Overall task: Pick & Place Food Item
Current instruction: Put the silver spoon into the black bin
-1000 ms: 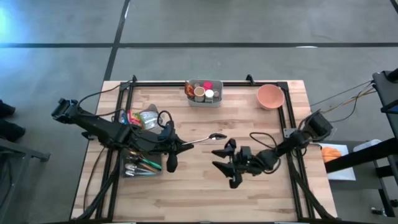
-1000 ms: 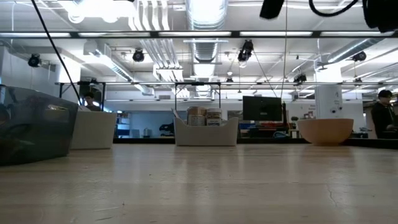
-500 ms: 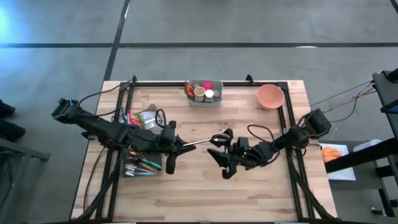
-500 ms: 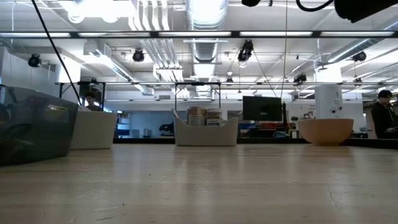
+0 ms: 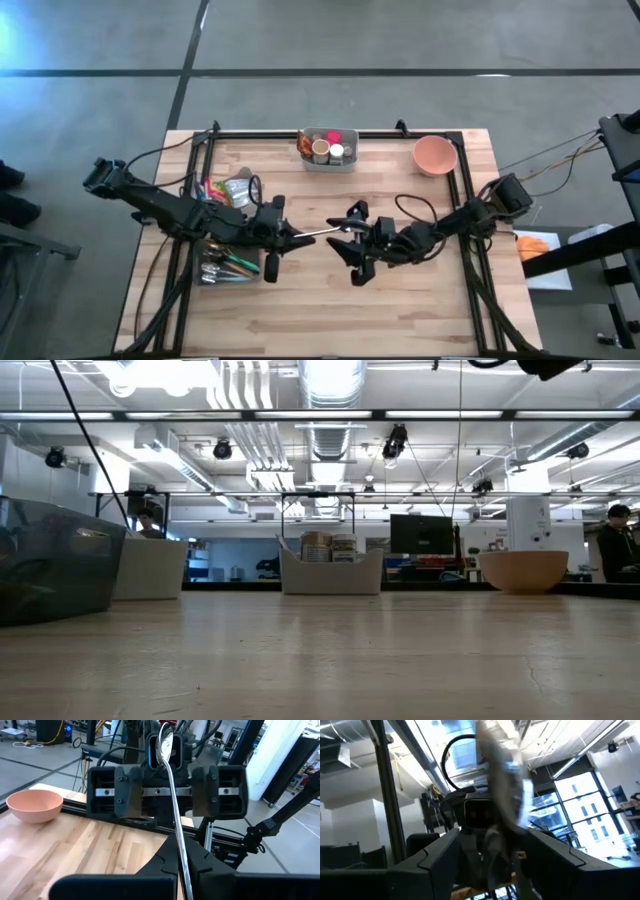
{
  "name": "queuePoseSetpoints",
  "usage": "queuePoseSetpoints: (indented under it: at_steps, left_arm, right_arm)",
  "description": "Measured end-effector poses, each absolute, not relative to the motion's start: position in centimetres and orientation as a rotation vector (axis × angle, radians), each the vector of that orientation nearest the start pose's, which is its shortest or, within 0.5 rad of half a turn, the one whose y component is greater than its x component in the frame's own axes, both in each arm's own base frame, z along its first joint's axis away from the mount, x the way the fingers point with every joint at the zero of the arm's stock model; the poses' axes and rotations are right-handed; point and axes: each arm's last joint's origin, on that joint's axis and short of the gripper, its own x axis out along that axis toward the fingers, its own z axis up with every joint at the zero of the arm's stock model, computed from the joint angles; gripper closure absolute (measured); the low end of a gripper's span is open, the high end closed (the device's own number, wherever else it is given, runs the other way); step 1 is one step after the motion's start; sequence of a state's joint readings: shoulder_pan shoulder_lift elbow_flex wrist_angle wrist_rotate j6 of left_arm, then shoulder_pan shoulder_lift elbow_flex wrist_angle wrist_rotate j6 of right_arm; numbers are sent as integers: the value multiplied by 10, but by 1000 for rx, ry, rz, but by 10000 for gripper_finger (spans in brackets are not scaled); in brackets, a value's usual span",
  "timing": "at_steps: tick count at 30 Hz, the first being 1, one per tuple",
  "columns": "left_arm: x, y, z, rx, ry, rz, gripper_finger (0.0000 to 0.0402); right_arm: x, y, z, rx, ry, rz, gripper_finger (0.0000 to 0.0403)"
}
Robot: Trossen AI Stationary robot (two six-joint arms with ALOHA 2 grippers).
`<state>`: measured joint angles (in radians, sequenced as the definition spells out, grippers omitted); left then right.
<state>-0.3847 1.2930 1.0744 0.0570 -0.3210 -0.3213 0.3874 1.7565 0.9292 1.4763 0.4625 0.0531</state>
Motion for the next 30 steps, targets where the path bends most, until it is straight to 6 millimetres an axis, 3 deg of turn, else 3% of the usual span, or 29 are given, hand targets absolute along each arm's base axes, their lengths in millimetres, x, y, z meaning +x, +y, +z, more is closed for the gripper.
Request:
queuePoseSetpoints:
  at_steps: [7,18,30]
  left_arm:
    - [276,-102,348,-264,156,-39,401]
    - [276,-102,350,-263,132,-37,401]
    - [275,-102,345,-246,182,-39,401]
  right_arm:
    - [338,123,288,280,-580,-69,206]
    - [339,124,289,195,-580,-87,384]
    - [339,125,290,141,-540,-79,393]
